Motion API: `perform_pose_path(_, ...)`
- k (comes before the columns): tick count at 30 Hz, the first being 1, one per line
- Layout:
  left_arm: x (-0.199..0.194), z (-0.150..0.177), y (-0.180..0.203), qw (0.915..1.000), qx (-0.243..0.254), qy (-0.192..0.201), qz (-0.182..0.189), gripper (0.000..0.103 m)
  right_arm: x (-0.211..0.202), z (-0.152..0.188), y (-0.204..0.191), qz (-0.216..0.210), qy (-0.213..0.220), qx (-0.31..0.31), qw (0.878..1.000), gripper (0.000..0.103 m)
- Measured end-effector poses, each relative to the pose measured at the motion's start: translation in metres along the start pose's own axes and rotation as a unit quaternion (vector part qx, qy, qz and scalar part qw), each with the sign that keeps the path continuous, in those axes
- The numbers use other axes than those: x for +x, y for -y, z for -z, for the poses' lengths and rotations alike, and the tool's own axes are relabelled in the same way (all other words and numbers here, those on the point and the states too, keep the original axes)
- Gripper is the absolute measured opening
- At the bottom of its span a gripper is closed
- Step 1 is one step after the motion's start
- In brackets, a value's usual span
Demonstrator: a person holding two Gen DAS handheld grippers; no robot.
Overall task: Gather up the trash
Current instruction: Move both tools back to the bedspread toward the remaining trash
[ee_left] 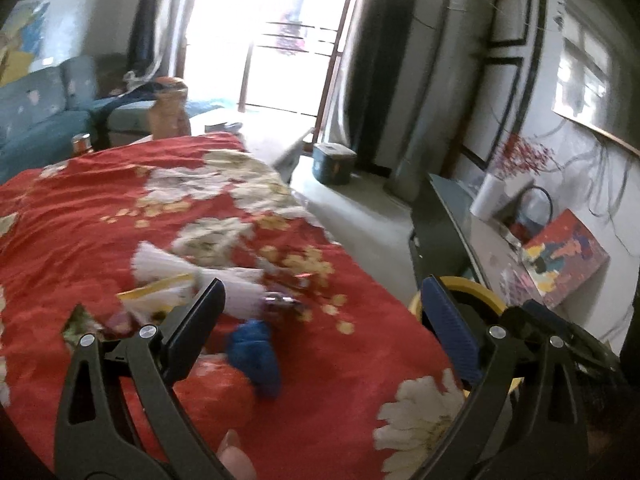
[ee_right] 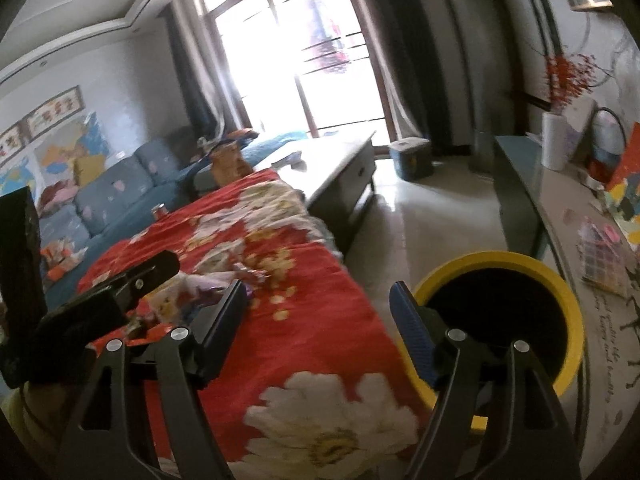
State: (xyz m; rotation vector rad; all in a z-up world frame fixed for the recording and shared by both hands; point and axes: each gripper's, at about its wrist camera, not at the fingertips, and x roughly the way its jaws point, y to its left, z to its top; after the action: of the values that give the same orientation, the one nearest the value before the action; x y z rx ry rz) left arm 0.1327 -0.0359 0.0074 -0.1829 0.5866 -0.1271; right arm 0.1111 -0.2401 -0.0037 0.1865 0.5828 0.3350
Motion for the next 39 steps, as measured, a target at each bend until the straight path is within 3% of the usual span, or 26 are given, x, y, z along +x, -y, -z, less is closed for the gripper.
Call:
perform_pose_path(12, -0.022, -0.001, -0.077, 0.9966, -0.055, 0.015, -0.059, 0.090, 0.027, 0.007, -0.066, -0.050, -0.033, -0.064, 0.996, 0.072)
perform_pose_path(21, -0.021, 0.006, -0.124, 0.9928, -0.076, -0.004, -0.092, 0.090, 0.058, 0.015, -0.100, -0.072, -0.067, -0.098, 0.990, 0.072)
perform_pose_path(24, -0.015, 0.010, -0.137, 0.9919, -0.087, -0.015, -0.092, 0.089, 0.072, 0.017, -0.102, -0.074, -0.079, -0.094, 0.990, 0.072)
perform_pose_path(26, -0.009, 0.012, -0.144, 0.9917, -0.091, -0.023, -0.088, 0.080, 0.080, 0.018, -0.103, -0.072, -0.084, -0.095, 0.989, 0.071)
perform_pose_path(33, 0.020, 0.015, -0.153, 0.9930, -0.088, -0.061, -0.050, 0.059, 0.113, 0.022, -0.097, -0.072, -0.123, -0.071, 0.987, 0.052)
perform_pose_path(39, 0.041, 0.015, -0.156, 0.9924, -0.089, -0.083, -0.018, 0.057, 0.133, 0.029, -0.095, -0.083, -0.155, -0.058, 0.983, 0.045)
